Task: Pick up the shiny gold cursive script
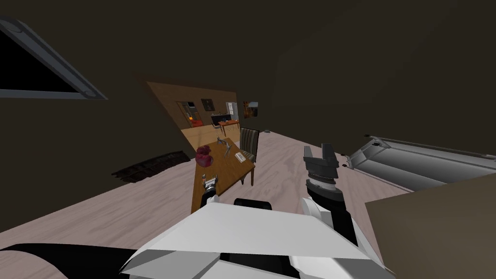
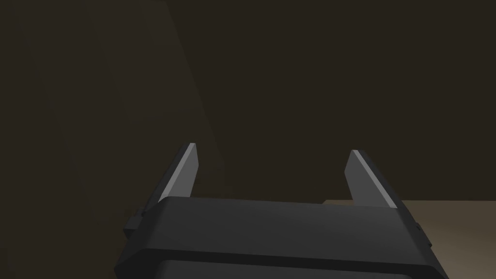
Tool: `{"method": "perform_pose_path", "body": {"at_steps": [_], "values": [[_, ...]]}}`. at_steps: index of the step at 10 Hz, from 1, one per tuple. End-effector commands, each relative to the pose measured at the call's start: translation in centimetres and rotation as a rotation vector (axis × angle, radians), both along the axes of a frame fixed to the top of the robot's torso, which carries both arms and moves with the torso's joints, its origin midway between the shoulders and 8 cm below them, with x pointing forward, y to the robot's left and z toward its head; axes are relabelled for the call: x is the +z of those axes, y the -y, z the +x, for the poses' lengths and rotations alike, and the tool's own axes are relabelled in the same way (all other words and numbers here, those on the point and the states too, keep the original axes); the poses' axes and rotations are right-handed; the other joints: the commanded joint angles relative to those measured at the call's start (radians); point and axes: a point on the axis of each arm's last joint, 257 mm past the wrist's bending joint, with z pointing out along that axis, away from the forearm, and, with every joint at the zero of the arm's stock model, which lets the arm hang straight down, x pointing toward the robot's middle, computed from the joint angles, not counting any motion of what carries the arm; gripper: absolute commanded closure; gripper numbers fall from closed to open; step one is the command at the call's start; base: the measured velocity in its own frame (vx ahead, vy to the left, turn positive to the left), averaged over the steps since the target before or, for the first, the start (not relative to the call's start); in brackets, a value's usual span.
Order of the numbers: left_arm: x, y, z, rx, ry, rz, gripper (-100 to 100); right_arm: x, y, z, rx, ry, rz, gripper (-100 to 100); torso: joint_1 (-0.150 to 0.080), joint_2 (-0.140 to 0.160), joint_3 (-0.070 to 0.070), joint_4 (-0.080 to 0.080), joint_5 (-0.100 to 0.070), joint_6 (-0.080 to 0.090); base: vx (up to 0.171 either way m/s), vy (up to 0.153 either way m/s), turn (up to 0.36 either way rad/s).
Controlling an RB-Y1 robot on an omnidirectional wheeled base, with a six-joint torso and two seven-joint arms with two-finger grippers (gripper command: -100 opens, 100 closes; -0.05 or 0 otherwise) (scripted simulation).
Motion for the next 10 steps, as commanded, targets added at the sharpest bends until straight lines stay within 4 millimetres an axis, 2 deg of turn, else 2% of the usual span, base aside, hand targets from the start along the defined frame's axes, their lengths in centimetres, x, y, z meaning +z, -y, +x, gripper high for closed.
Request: {"method": "perform_pose_path", "body": {"at_steps": [1,2,5,8,10], "values": [[-0.7,-0.2,-0.3,0.015,-0.007,-0.021,-100,0.0,0.0,0.0,0.000,0.000,0.000,0,0.000,0.000,0.000,0.000,0.000,0.000,-0.005,0.007,-0.059],[-1.9,-0.4,-1.1,0.041,-0.015,-0.055,-100,0.0,0.0,0.0,0.000,0.000,0.000,0,0.000,0.000,0.000,0.000,0.000,0.000,-0.004,0.004,-0.106],[-3.5,-0.6,-2.3,0.087,-0.019,-0.111,-100,0.0,0.0,0.0,0.000,0.000,0.000,0,0.000,0.000,0.000,0.000,0.000,0.000,-0.005,0.008,-0.078],[-6.4,-0.6,-5.0,0.162,-0.045,-0.195,-100,0.0,0.0,0.0,0.000,0.000,0.000,0,0.000,0.000,0.000,0.000,0.000,0.000,-0.005,0.011,-0.130],[-6.3,-0.6,-5.0,0.159,-0.046,-0.193,-100,0.0,0.0,0.0,0.000,0.000,0.000,0,0.000,0.000,0.000,0.000,0.000,0.000,-0.002,0.004,-0.013]]}}
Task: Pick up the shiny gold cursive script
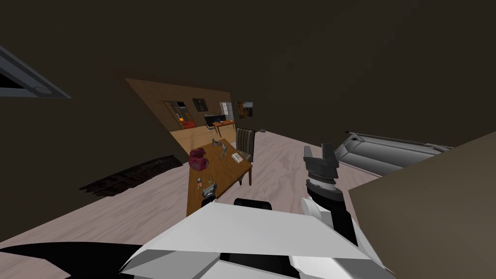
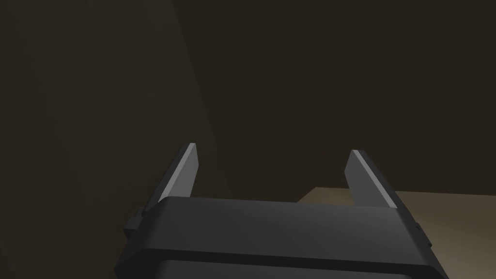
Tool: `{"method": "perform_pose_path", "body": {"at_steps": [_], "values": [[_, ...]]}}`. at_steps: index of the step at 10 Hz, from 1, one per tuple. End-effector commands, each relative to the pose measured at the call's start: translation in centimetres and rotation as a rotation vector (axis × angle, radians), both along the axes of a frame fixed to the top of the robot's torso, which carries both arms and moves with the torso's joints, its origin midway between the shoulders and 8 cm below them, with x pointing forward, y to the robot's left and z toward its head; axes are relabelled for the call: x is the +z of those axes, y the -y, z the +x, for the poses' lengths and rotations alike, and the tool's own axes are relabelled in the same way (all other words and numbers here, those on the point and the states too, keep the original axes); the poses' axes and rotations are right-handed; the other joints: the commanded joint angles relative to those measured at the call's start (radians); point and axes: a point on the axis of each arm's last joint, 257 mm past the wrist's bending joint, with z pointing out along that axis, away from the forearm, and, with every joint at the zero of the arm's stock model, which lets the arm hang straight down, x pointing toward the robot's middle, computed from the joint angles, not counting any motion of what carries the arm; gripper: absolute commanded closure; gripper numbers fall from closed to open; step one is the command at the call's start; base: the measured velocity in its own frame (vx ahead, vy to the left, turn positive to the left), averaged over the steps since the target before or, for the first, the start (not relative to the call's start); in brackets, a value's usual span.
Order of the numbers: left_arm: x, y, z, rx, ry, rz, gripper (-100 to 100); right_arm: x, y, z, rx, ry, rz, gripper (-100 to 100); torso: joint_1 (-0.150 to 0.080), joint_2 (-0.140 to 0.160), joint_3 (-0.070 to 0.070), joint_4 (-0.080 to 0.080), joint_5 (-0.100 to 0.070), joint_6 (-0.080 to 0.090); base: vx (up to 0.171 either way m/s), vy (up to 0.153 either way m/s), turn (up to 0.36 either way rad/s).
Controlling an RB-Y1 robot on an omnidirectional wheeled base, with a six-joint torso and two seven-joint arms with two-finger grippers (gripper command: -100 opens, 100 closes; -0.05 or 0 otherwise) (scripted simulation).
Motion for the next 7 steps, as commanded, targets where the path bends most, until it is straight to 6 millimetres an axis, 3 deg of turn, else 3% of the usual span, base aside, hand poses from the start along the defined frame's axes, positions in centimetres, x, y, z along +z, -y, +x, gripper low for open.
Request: {"method": "perform_pose_path", "body": {"at_steps": [1,2,3,4,5,7], "values": [[0.0,0.0,0.0,0.000,0.000,0.000,0,0.0,0.0,0.0,0.000,0.000,0.000,0,0.000,0.000,0.000,0.000,0.000,0.000,0.000,0.000,0.000],[-0.4,-0.2,-1.8,0.027,0.002,-0.007,-100,0.0,0.0,0.0,0.000,0.000,0.000,0,0.000,0.000,0.000,0.000,0.000,0.000,0.034,0.012,-0.162],[-0.6,-0.5,-3.7,0.054,0.003,-0.012,-100,0.0,0.0,0.0,0.000,0.000,0.000,0,0.000,-0.002,-0.001,0.000,0.000,0.000,0.062,0.034,-0.305],[-0.6,-0.5,-3.7,0.054,0.003,-0.012,-100,0.0,0.0,0.0,0.000,0.000,0.000,0,0.002,-0.003,-0.002,-0.001,0.000,0.000,0.051,0.034,-0.117],[-0.9,-0.7,-5.6,0.081,0.004,-0.016,-100,0.0,0.0,0.0,0.000,0.000,0.000,0,0.002,-0.003,-0.002,-0.001,0.000,0.000,0.048,0.025,-0.176],[-0.9,-0.7,-5.6,0.081,0.004,-0.016,-100,0.0,0.0,0.0,0.000,0.000,0.000,0,0.001,-0.003,-0.002,-0.001,0.000,0.000,0.033,0.015,-0.037]]}}
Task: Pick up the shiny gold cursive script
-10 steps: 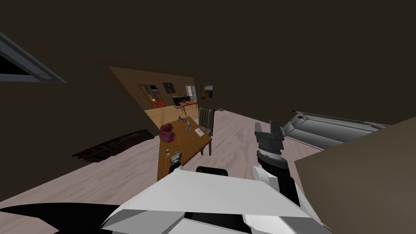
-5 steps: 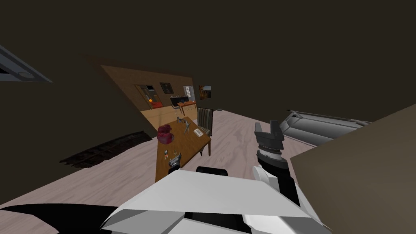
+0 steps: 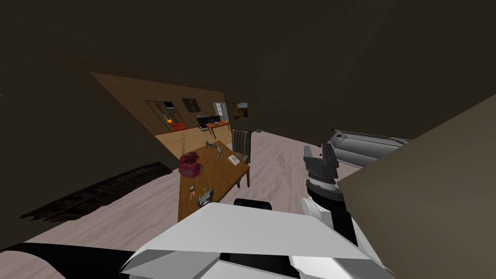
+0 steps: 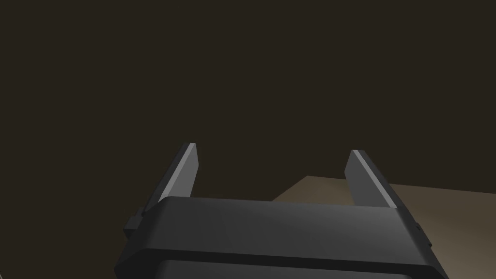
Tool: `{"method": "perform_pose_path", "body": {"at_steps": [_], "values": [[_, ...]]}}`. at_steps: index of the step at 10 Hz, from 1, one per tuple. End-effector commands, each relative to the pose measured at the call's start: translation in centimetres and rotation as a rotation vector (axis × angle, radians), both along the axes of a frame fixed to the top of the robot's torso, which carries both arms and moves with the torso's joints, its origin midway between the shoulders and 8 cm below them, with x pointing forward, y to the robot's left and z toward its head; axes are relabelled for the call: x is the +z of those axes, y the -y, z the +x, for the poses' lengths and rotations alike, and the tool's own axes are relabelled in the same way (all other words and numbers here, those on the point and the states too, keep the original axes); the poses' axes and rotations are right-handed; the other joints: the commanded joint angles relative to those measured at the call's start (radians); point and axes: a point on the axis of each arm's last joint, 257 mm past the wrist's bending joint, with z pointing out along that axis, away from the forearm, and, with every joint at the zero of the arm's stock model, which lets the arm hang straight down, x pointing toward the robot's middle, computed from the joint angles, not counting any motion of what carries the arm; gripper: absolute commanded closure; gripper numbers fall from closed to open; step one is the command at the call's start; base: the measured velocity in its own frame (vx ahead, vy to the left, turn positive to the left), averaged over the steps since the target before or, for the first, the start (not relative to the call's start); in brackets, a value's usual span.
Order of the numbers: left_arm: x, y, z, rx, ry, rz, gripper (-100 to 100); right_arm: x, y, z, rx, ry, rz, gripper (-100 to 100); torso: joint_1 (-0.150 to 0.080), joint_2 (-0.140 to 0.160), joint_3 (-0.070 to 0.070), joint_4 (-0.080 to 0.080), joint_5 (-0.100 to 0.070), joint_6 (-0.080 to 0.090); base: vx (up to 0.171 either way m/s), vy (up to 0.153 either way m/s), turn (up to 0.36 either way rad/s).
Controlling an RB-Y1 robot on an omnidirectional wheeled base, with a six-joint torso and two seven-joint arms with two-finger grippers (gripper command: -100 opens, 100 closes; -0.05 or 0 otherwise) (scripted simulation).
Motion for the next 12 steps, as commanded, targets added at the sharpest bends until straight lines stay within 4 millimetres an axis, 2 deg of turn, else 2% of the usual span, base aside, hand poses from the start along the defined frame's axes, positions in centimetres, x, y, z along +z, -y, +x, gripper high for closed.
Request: {"method": "perform_pose_path", "body": {"at_steps": [1,5,6,8,9,10,12], "values": [[0.0,-0.4,-1.9,0.027,0.000,-0.002,-100,0.0,0.0,0.0,0.000,0.000,0.000,0,0.000,0.000,0.000,0.000,0.000,0.000,0.031,0.014,-0.194],[0.0,-1.5,-10.0,0.138,-0.002,0.004,-100,0.0,0.0,0.0,0.000,0.000,0.000,0,0.003,-0.003,-0.001,0.000,0.000,0.000,0.076,0.048,-0.274],[0.0,-1.5,-10.0,0.138,-0.002,0.004,-100,0.0,0.0,0.0,0.000,0.000,0.000,0,0.003,-0.003,-0.002,-0.001,0.001,0.000,0.055,0.048,-0.101],[0.4,-2.0,-14.1,0.192,-0.006,0.016,-100,0.0,0.0,0.0,0.000,0.000,0.000,0,0.001,-0.001,-0.001,0.000,0.000,0.000,0.047,0.036,-0.247],[0.4,-2.1,-13.2,0.174,-0.010,0.013,-100,0.0,0.0,0.0,0.000,0.000,0.000,0,0.001,-0.001,-0.001,0.000,0.000,0.000,0.023,0.025,-0.058],[0.4,-2.1,-13.4,0.178,-0.007,0.013,100,0.0,0.0,0.0,0.000,0.000,0.000,0,0.000,-0.001,0.000,0.000,0.000,0.000,0.003,0.005,0.011],[0.4,-2.3,-13.5,0.179,-0.010,0.015,100,0.0,0.0,0.0,0.000,0.000,0.000,0,0.000,0.000,0.001,0.001,0.002,0.001,-0.005,0.005,0.003]]}}
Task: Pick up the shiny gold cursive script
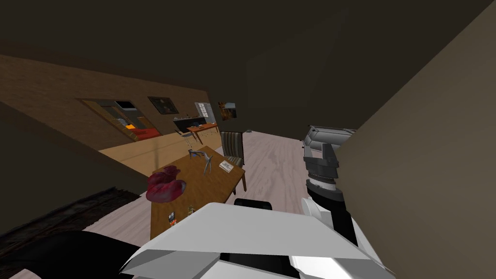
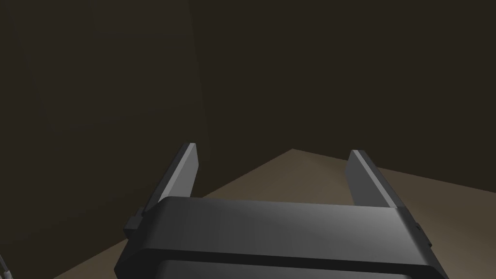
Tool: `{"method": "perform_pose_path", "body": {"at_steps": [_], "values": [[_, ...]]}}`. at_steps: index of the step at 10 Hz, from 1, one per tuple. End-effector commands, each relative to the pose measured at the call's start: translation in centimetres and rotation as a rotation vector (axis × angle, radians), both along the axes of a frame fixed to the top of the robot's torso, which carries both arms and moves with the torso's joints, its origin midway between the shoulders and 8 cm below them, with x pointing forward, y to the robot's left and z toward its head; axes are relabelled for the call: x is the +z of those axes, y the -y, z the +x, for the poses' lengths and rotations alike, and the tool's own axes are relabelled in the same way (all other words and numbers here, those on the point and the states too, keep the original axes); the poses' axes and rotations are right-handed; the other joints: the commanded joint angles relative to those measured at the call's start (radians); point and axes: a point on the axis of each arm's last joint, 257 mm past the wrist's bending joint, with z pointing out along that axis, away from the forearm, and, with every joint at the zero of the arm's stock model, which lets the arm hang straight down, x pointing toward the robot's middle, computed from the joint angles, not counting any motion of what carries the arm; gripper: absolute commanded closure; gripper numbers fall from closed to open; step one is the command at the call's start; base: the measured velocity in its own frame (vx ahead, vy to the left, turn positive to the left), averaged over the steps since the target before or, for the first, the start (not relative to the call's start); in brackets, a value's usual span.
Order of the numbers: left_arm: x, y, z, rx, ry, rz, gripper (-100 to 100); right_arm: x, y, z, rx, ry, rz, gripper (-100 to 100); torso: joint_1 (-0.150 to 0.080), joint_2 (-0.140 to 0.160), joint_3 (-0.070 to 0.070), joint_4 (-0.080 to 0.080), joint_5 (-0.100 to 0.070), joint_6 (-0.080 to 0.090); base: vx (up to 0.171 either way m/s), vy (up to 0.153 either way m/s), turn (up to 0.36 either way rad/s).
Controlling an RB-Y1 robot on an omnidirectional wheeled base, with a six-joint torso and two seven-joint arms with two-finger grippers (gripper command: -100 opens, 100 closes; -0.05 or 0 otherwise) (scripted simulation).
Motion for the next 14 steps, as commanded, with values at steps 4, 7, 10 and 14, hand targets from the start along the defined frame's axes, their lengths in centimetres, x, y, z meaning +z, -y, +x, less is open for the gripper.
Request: {"method": "perform_pose_path", "body": {"at_steps": [4,7,10,14], "values": [[-0.3,0.5,1.5,-0.011,0.008,-0.005,100,0.0,0.0,0.0,0.000,0.000,0.000,0,0.006,-0.003,-0.001,0.000,0.004,0.001,-0.004,-0.003,0.056],[-0.6,1.0,5.6,-0.066,0.011,-0.014,100,0.0,0.0,0.0,0.000,0.000,0.000,0,0.008,0.001,-0.001,-0.003,0.014,0.000,-0.056,-0.045,0.214],[-0.6,1.6,9.6,-0.121,0.012,-0.017,100,0.0,0.0,0.0,0.000,0.000,0.000,0,0.010,-0.001,-0.003,-0.004,0.021,0.002,-0.051,-0.042,0.181],[0.2,2.6,17.3,-0.231,0.007,-0.005,100,0.0,0.0,0.0,0.000,0.000,0.000,0,0.012,-0.003,-0.004,-0.005,0.025,0.004,-0.068,-0.041,0.258]]}}
